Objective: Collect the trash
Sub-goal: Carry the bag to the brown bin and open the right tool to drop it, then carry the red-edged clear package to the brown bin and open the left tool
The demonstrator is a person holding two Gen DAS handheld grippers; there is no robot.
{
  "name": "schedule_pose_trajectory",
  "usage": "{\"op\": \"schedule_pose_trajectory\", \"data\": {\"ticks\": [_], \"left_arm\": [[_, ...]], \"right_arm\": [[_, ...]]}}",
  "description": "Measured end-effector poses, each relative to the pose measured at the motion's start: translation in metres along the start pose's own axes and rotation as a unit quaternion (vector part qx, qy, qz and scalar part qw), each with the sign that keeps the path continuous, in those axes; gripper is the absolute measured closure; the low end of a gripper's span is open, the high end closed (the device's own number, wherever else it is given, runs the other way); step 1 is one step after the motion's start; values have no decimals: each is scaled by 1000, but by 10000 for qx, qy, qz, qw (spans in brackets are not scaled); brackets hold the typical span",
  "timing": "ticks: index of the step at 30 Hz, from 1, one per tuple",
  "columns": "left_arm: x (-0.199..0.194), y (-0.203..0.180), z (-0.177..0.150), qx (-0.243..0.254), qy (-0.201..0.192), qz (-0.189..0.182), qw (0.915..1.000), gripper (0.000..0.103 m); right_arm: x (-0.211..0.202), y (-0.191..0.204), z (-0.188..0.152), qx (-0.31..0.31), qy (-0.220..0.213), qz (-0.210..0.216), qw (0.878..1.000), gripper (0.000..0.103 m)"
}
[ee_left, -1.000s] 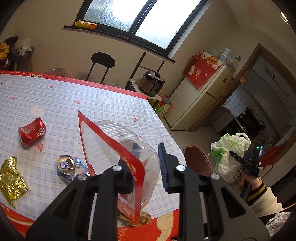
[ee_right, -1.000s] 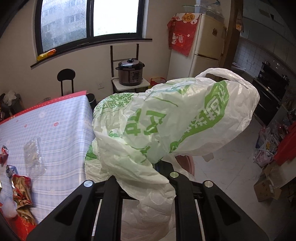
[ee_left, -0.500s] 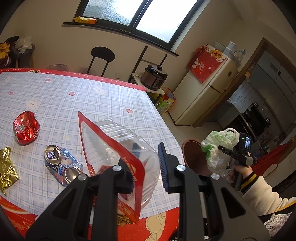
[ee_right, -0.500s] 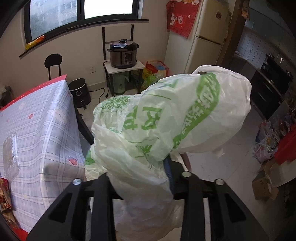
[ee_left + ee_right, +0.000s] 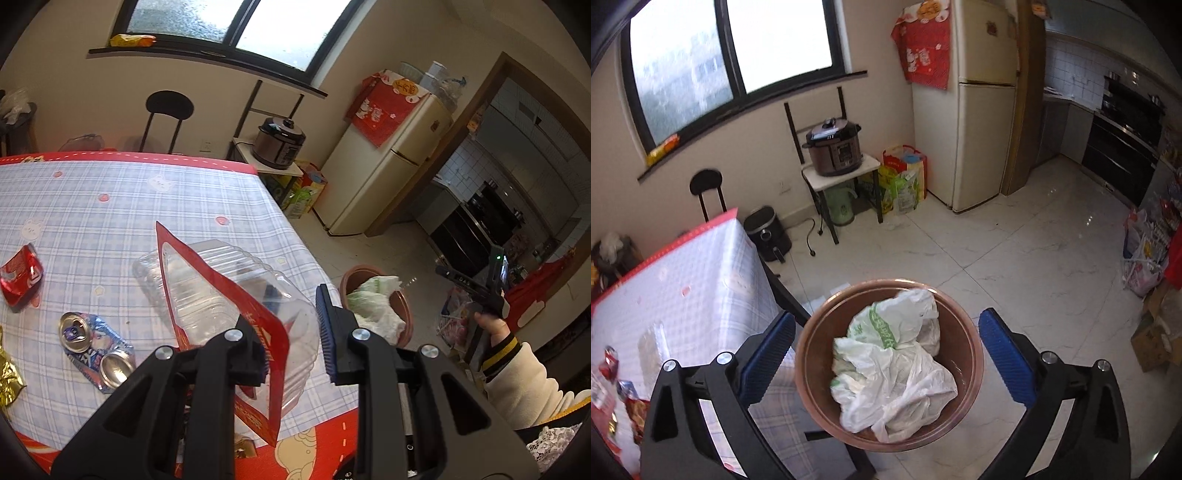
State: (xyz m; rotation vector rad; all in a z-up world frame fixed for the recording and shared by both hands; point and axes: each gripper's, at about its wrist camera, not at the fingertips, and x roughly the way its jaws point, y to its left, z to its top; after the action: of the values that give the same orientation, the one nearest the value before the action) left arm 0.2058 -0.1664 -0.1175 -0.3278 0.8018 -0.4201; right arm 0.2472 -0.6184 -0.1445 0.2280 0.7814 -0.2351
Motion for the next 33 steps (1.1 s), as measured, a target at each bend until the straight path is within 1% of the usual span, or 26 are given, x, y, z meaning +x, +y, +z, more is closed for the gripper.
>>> {"op": "schedule_pose_trajectory", "data": {"ticks": [3,5,9,12,14,16,18,19,20,21,22,23,25,26,27,29,33], "left_arm": [[14,-11,4,123,125,-164,9997,78],[27,-23,7,258,232,-288,9990,78],[62,-60,16,626,483,-630,9949,78],[94,-98,21,945,702,-916,9888,78],[122,-128,25,1169,877,-1149,9826,78],[147,-157,29,1372,1010,-1297,9768,78],[171,-186,34,1538,1054,-1447,9717,78],[184,-204,39,1651,1005,-1556,9687,77],[191,-216,41,1746,970,-1575,9671,67],[202,-228,43,1838,1003,-1585,9649,38],[212,-238,44,1876,1114,-1592,9628,26],[222,-247,44,1907,1197,-1527,9623,20],[230,-254,41,2012,1259,-1408,9612,19],[231,-252,38,2024,1280,-1301,9622,18],[229,-248,37,1977,1294,-1278,9632,17],[223,-230,35,1762,1338,-1318,9663,15],[198,-193,39,1531,1190,-1017,9757,14]], "right_arm": [[-18,-10,-4,195,-159,-29,9997,5],[-27,-17,-8,287,-182,-33,9994,5],[-45,-32,-21,415,-183,-20,9990,5],[-56,-48,-30,515,-165,-56,9985,5],[-64,-59,-36,601,-164,-103,9980,5],[-71,-71,-43,705,-196,-161,9972,5],[-79,-83,-50,808,-230,-201,9963,5],[-83,-88,-54,864,-246,-230,9957,5],[-86,-91,-57,902,-254,-259,9953,5],[-88,-96,-60,940,-255,-298,9948,5],[-91,-101,-63,971,-246,-326,9944,5],[-93,-106,-65,996,-232,-337,9942,5],[-95,-110,-71,1054,-214,-358,9935,5],[-96,-111,-73,1082,-211,-357,9933,5],[-96,-112,-76,1112,-205,-348,9930,5],[-97,-111,-82,1170,-182,-293,9925,5],[-92,-101,-87,1147,-80,-138,9933,5]]}}
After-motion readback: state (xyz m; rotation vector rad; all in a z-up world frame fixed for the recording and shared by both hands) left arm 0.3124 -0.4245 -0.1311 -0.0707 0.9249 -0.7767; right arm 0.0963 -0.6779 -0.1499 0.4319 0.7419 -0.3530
